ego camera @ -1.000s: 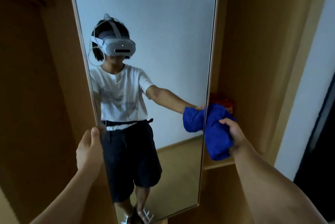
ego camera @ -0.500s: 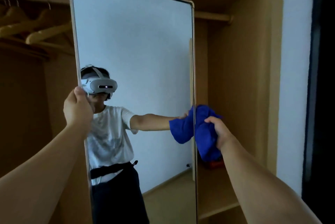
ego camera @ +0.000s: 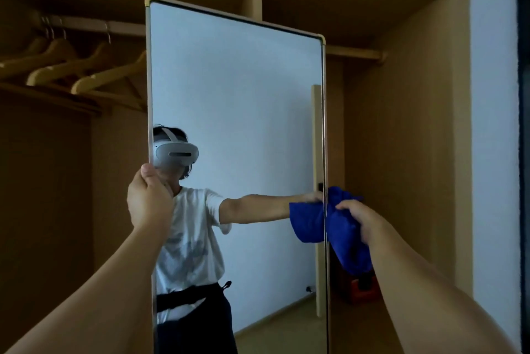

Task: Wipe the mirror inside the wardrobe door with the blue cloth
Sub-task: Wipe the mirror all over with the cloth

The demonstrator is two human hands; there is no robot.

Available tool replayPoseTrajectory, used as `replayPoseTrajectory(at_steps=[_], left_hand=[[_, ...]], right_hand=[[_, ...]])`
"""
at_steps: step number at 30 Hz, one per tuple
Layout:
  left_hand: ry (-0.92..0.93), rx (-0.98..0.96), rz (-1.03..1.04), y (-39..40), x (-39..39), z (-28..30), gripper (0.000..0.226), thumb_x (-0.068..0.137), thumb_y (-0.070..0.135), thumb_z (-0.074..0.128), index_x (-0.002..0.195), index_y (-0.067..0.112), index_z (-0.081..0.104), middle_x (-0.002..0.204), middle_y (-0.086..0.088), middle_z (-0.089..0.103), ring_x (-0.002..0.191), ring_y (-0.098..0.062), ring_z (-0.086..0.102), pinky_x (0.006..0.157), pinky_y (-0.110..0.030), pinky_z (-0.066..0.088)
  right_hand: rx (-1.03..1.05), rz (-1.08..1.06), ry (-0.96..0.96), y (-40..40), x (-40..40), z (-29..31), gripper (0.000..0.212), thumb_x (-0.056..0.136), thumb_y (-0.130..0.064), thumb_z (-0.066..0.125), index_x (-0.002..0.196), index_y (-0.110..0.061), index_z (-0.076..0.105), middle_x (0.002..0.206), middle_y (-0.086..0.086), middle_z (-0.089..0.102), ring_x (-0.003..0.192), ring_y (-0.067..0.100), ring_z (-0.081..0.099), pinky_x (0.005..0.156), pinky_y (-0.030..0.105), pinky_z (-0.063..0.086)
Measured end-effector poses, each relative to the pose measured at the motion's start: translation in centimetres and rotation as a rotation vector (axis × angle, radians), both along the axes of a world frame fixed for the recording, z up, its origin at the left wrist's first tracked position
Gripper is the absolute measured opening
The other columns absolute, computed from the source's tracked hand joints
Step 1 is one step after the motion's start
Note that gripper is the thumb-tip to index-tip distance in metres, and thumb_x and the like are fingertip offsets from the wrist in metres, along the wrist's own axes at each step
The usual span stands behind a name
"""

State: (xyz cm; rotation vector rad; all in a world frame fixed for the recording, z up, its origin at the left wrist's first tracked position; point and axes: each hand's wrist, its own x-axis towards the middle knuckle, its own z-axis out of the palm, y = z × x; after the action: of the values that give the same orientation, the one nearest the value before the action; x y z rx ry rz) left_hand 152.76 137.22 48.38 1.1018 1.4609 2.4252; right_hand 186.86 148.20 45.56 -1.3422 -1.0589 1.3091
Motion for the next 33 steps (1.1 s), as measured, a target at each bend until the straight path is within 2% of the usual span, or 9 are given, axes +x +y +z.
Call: replayPoseTrajectory(at_steps=[4,9,12,16,19,21,23,29,33], left_hand=[[-0.009,0.001,0.036,0.5,0.0,-0.1,0.049,0.080,0.066,0.019,0.057,0.032,0.046,0.073,-0.017,0.055,0.066,-0.031,0.044,0.063,-0.046,0.034],[-0.007,0.011,0.048,1.0,-0.3,-0.2,0.051,0.076,0.069,0.019,0.056,0.029,0.043,0.069,-0.017,0.052,0.064,-0.032,0.046,0.061,-0.047,0.035],[0.002,0.013,0.087,1.2,-0.4,-0.2,0.049,0.078,0.067,0.019,0.057,0.030,0.043,0.068,-0.016,0.054,0.062,-0.033,0.049,0.060,-0.047,0.038],[0.029,-0.013,0.191,1.1,-0.2,-0.1,0.046,0.089,0.054,0.020,0.064,0.025,0.045,0.075,-0.009,0.057,0.077,-0.035,0.057,0.073,-0.048,0.046],[0.038,-0.044,0.210,1.2,-0.2,0.0,0.045,0.095,0.047,0.021,0.068,0.020,0.044,0.079,-0.008,0.057,0.081,-0.033,0.055,0.078,-0.046,0.044],[0.042,-0.050,0.189,1.4,-0.4,0.0,0.045,0.096,0.046,0.021,0.068,0.019,0.044,0.074,-0.006,0.053,0.079,-0.031,0.053,0.076,-0.043,0.042],[0.035,-0.056,0.146,1.7,-0.9,-0.1,0.046,0.097,0.046,0.023,0.069,0.017,0.045,0.073,-0.006,0.051,0.080,-0.032,0.053,0.079,-0.045,0.044],[0.065,-0.055,0.141,2.7,-1.7,0.0,0.047,0.097,0.048,0.023,0.071,0.017,0.048,0.075,-0.010,0.054,0.081,-0.034,0.056,0.080,-0.048,0.046],[0.048,-0.054,0.160,3.6,-2.1,-0.1,0.048,0.097,0.050,0.024,0.072,0.018,0.049,0.078,-0.009,0.056,0.081,-0.031,0.057,0.080,-0.046,0.045]], right_hand=[[0.117,-0.027,0.067,0.3,0.1,2.8,0.038,0.084,-0.017,0.060,0.120,-0.005,0.056,0.104,0.020,0.063,0.091,0.034,0.059,0.077,0.041,0.047],[0.302,-0.008,0.216,0.0,-0.7,9.2,0.020,0.087,-0.021,0.050,0.086,-0.007,0.063,0.066,0.014,0.070,0.075,0.029,0.061,0.066,0.033,0.045],[0.412,0.154,0.428,-1.1,-0.2,10.9,0.032,0.081,-0.027,0.051,0.083,-0.006,0.074,0.088,0.016,0.072,0.081,0.030,0.070,0.072,0.037,0.053],[0.452,0.492,0.622,-1.5,1.5,8.1,0.037,0.082,-0.015,0.046,0.115,-0.003,0.059,0.121,0.022,0.061,0.112,0.036,0.059,0.080,0.052,0.053],[0.438,0.462,0.414,-1.2,2.1,6.1,0.041,0.077,-0.007,0.055,0.117,-0.005,0.060,0.112,0.017,0.068,0.101,0.033,0.066,0.073,0.042,0.056],[0.383,0.337,0.345,-0.2,2.5,4.8,0.053,0.068,-0.017,0.072,0.120,-0.007,0.060,0.104,0.016,0.071,0.090,0.030,0.070,0.065,0.037,0.057],[0.346,0.314,0.403,0.8,2.3,3.7,0.061,0.065,-0.030,0.078,0.120,-0.011,0.060,0.109,0.016,0.069,0.096,0.031,0.068,0.071,0.038,0.057],[0.389,0.292,0.496,2.2,0.6,4.8,0.052,0.077,-0.042,0.071,0.119,-0.011,0.062,0.118,0.013,0.066,0.109,0.028,0.063,0.092,0.043,0.049],[0.450,0.308,0.486,2.0,-0.2,9.1,0.034,0.089,-0.038,0.058,0.103,-0.007,0.064,0.105,0.014,0.066,0.098,0.026,0.063,0.094,0.041,0.047]])
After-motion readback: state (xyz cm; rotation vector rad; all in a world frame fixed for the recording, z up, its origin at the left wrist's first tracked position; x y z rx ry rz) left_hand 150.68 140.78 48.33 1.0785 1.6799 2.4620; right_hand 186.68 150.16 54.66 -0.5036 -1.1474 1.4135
